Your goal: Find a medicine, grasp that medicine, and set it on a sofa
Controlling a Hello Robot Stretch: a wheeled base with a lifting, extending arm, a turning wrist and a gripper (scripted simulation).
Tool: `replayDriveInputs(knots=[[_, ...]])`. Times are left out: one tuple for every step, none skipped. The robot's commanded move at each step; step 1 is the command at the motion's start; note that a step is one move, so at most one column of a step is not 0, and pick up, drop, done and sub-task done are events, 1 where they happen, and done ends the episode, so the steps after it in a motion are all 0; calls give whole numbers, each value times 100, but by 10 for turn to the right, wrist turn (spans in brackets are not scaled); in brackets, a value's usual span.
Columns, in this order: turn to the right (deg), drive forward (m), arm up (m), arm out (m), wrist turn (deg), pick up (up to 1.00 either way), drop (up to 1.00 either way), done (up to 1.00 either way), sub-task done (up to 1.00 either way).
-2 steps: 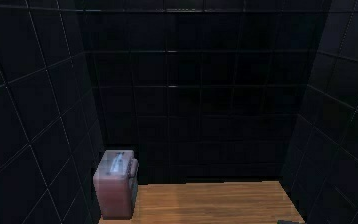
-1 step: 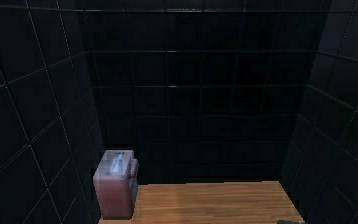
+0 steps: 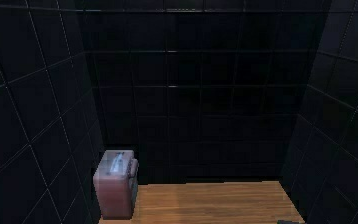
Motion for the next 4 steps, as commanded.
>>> replayDriveInputs(knots=[[0,0,0,-34,0,0,0,0,0],[-450,0,0,0,0,0,0,0,0],[-450,0,0,0,0,0,0,0,0],[-450,0,0,0,0,0,0,0,0]])
